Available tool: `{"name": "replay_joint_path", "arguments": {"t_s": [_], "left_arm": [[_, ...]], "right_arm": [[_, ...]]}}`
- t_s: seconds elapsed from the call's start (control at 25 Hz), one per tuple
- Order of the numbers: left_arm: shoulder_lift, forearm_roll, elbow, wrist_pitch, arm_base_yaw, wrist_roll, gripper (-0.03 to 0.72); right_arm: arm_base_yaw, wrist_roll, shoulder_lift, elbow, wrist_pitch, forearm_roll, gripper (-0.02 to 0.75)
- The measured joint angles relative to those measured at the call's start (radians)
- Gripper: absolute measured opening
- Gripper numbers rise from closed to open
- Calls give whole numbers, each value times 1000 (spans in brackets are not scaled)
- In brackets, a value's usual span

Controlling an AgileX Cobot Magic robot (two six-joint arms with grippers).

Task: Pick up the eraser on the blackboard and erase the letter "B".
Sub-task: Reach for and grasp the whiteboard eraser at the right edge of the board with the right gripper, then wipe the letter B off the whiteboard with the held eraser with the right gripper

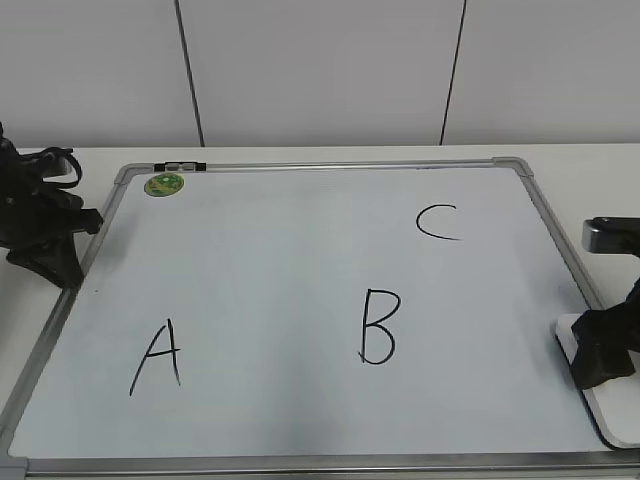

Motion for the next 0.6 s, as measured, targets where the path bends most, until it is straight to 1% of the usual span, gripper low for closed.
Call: {"name": "replay_joint_path", "arguments": {"t_s": [0.48, 0.6], "left_arm": [[0, 0, 0, 0, 0, 0, 13], [0, 0, 0, 0, 0, 0, 13]], "right_arm": [[0, -2, -87, 0, 27, -3, 565], [22, -6, -102, -14, 70, 1, 565]]}}
